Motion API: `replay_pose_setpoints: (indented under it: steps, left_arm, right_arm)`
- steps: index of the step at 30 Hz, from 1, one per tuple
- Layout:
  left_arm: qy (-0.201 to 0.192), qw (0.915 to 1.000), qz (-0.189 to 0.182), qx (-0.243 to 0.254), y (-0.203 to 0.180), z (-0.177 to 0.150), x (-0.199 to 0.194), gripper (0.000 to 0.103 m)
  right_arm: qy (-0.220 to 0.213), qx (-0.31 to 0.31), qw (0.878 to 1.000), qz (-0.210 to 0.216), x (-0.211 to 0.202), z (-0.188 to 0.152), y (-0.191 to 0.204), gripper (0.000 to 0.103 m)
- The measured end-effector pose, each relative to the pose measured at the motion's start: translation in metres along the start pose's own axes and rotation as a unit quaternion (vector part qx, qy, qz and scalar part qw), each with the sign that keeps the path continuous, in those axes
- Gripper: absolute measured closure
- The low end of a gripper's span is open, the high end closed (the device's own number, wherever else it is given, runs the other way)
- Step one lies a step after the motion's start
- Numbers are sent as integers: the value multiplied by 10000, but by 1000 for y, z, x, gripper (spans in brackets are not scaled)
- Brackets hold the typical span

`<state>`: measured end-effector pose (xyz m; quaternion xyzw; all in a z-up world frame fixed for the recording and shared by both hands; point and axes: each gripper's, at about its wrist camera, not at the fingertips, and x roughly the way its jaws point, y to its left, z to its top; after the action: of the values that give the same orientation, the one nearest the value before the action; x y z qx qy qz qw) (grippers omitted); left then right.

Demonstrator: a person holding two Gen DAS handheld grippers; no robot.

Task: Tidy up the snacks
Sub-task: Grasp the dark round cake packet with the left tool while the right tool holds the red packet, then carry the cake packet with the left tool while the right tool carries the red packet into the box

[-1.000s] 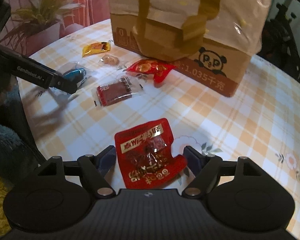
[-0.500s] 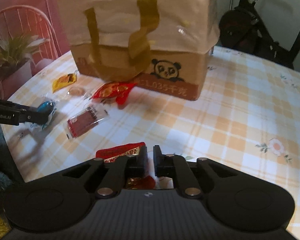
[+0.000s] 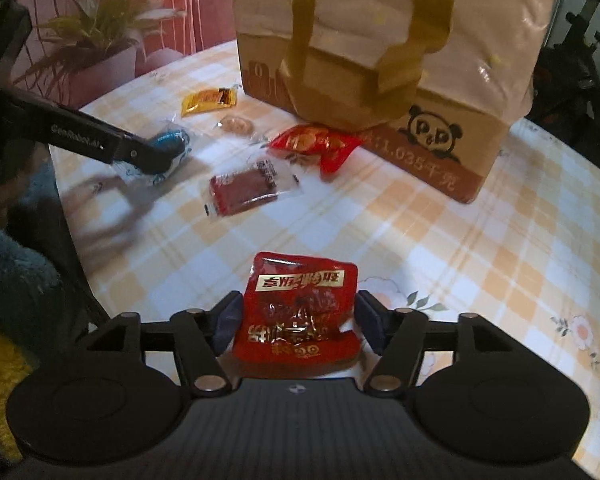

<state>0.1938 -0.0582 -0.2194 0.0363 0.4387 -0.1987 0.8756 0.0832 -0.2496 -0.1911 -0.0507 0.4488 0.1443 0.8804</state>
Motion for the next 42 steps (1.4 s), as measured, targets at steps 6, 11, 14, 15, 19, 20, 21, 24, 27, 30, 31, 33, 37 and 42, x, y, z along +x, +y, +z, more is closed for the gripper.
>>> replay_pose_setpoints:
  steps: [6,11,14,15,19,20,21,24,27,30,31,33,37,42]
  left_arm:
    - [3,10000,-7,-7,1,0,0,57]
    - [-22,10000,-16,-21,0,0,-1,57]
    - [-34,10000,-15,-34,0,0,-1,57]
    - [-34,10000,-17,-37,0,0,-1,57]
    - [-33,10000,-19,-34,0,0,-2,57]
    - [-33,10000,-20,-38,1,0,-2,57]
    - [-37,10000,-18,-43,0,0,-2,57]
    - [-57,10000,-16,-59,0,1,-2,57]
    - [-77,10000,-31,-52,0,1,-3,57]
    - [-101,9999,-46,-60,-1,1,-4,57]
    - [-111,9999,-48,-67,-1,1,-4,57]
    - [-153,9998,-71,-83,0,2,-6,57]
    - [-332,9994,-72,-102,1,7,-15,57]
    - [-772,9970,-42,-103,5,25,-41,57]
  right_arm:
    - [83,-96,9999,14,7,0,8,24]
    - [60,-231,9997,3,8,-2,9,25]
    - [-16,-238,9997,15,6,-2,8,44]
    - [-69,-200,9998,-3,5,-1,6,48]
    - [-207,147,9996,-97,5,4,-6,78]
    - [-236,285,9993,-68,4,6,-10,82]
    - [-275,395,9988,-61,4,7,-13,85]
    - [-448,596,9972,-94,1,12,-19,95]
    - [-637,737,9952,-123,-5,17,-24,97]
    - [-860,813,9929,-150,-13,22,-27,98]
    - [-946,833,9919,-141,-17,24,-28,98]
    - [-1102,866,9900,-139,-23,29,-29,98]
    - [-1371,835,9869,-150,-37,40,-29,98]
    - [-1741,671,9824,-102,-56,59,-24,98]
